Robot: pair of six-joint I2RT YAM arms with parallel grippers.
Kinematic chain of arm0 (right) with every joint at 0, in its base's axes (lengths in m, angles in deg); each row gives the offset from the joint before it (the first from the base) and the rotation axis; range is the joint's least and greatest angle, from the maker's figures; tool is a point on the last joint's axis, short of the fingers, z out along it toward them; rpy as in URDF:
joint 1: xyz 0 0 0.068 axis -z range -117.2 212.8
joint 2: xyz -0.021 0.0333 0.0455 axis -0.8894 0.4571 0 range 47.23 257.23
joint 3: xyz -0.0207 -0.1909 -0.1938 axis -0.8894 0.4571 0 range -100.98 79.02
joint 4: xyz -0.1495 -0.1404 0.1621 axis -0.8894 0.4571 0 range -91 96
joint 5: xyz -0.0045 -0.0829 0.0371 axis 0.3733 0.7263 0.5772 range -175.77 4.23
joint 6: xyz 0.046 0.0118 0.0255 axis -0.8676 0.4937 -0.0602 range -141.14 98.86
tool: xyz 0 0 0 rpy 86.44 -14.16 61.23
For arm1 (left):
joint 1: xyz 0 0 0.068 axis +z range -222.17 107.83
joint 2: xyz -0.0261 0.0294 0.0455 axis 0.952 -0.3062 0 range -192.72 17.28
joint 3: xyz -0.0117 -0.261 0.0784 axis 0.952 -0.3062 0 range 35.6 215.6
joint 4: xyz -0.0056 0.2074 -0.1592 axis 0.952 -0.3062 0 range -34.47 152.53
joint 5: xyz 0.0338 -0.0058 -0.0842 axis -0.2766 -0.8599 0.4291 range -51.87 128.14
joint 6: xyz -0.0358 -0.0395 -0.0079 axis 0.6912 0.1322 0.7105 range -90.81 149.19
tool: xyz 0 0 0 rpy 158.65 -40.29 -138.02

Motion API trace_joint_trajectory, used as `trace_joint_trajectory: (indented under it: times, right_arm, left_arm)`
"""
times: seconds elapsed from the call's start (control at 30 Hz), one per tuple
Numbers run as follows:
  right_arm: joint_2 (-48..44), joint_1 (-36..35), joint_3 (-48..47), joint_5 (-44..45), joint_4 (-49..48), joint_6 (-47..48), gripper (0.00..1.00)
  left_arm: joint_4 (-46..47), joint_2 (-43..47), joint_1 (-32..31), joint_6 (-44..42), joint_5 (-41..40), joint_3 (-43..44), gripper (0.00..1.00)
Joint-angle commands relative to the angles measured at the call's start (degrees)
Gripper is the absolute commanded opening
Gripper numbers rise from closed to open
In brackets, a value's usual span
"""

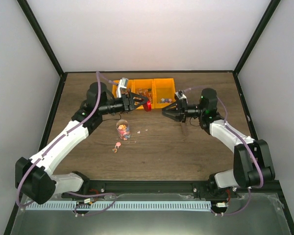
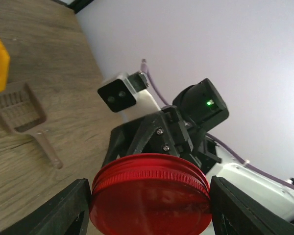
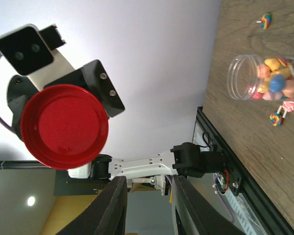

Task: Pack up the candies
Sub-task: Close the bottle lid on the packing bottle.

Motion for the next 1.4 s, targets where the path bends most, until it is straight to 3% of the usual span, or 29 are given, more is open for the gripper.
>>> trace_joint_trajectory:
  times: [0.0, 0.43, 0.53, 0.87, 1.13, 1.37]
  right_arm:
    - [-1.6, 0.3, -0.4, 0.3, 11.1, 9.6, 0.27]
    - [0.9, 0.4, -2.9, -0.2, 18.4, 16.8, 0.27]
    - [1.4, 0.4, -3.1, -0.4, 18.8, 17.3, 0.27]
    - [1.6, 0.3, -3.5, -0.1, 21.8, 19.9, 0.27]
    - [2.3, 0.4, -4.0, 0.1, 22.3, 20.5, 0.27]
    - [2.9, 0.3, -4.0, 0.2, 22.5, 20.7, 0.27]
  left_arm:
    - [-14.9, -1.1, 0.2, -6.0, -4.1, 4.5, 0.62]
    - [-44.9, -10.5, 0.6, -13.0, -11.2, 22.4, 0.62]
    - [-47.1, -11.3, 0.6, -12.8, -12.3, 24.0, 0.62]
    - [-68.8, -17.4, 0.7, -18.4, -25.7, 37.0, 0.62]
    - [-79.8, -20.4, 0.7, -23.0, -32.8, 39.2, 0.62]
    - [-82.6, -21.9, 0.7, -24.7, -36.6, 37.6, 0.61]
